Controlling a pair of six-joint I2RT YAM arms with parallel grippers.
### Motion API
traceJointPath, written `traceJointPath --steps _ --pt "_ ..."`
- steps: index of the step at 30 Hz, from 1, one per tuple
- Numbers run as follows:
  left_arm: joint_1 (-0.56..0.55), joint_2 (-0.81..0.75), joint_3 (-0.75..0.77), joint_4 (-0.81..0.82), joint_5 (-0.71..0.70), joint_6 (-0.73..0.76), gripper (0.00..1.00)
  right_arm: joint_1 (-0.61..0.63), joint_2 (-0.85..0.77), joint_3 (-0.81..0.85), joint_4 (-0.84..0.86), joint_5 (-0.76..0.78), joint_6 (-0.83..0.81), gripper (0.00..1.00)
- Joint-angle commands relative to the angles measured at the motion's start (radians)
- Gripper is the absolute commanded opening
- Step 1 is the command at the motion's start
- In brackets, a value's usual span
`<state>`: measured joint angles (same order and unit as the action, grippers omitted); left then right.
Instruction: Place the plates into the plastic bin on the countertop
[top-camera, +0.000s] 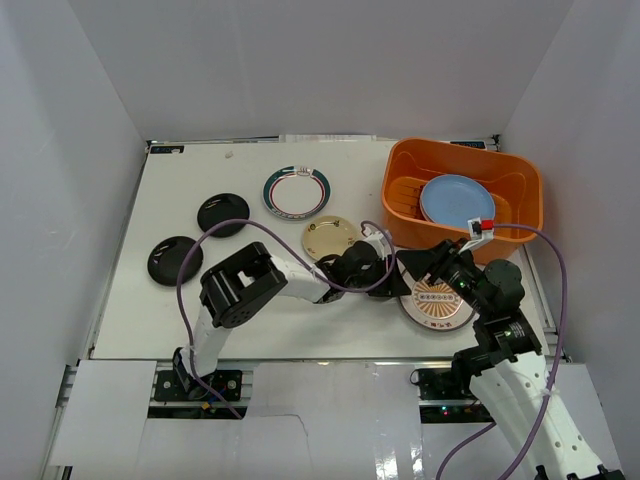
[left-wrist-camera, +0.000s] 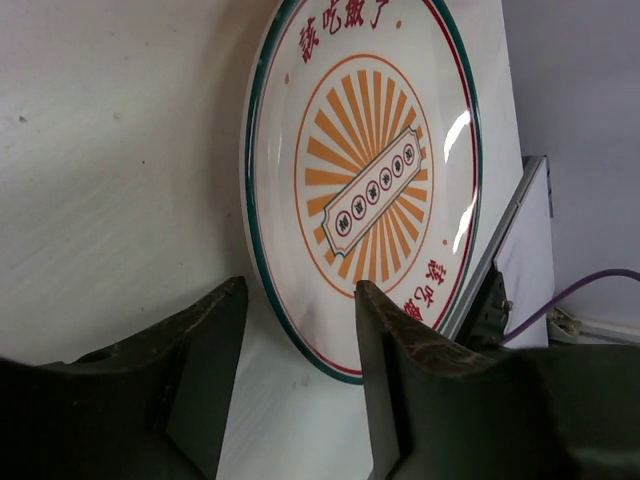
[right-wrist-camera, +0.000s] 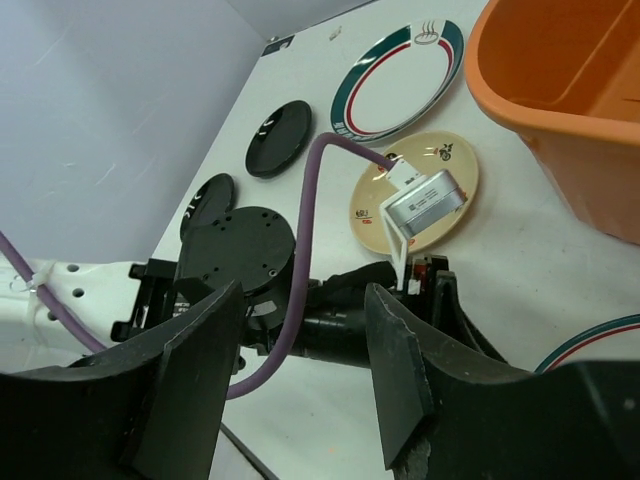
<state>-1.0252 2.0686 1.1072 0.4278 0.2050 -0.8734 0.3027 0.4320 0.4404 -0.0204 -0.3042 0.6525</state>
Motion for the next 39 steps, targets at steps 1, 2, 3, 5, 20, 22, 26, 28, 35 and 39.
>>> traceJointPath --steps 1,2,3,5,20,22,26,28,35,39 --pt "-0.006 0.041 0.036 -0.027 -0.033 -0.012 0.57 0.004 -0.03 -0.009 0.019 -0.033 0.012 0.57" --pt "-0.006 0.048 0.04 -0.029 -0.036 -0.015 0.55 0.004 -0.033 -0.011 -0.008 -0.035 0.01 0.57" --pt "-0.006 0.054 0.046 -0.032 -0.042 -0.016 0.5 0.004 -0.035 -0.009 -0.01 -0.038 0.01 0.57" --pt "-0.006 0.07 0.059 -0.035 -0.049 -0.016 0.43 0.004 -0.038 -0.003 -0.026 -0.042 0.003 0.57" --pt "0.023 -0.448 -0.361 0.037 -0.068 0.002 0.0 0.006 -0.026 0.095 -0.167 -0.115 -0.066 0.73" --pt "0.042 -0.557 -0.406 -0.029 -0.094 0.023 0.0 0.006 -0.018 0.1 -0.173 -0.119 -0.077 0.81" --pt "0.121 -0.818 -0.51 -0.148 -0.092 0.05 0.0 0.009 0.013 0.107 -0.182 -0.124 -0.109 0.94" --pt "0.2 -0.977 -0.573 -0.208 -0.073 0.047 0.0 0.012 0.054 0.104 -0.188 -0.151 -0.128 0.98" --pt "0.318 -1.265 -0.621 -0.409 -0.059 0.077 0.0 0.035 0.137 0.05 -0.074 -0.245 -0.096 0.97" --pt "0.323 -1.291 -0.624 -0.409 -0.058 0.082 0.0 0.094 0.197 0.044 -0.004 -0.26 -0.051 0.88"
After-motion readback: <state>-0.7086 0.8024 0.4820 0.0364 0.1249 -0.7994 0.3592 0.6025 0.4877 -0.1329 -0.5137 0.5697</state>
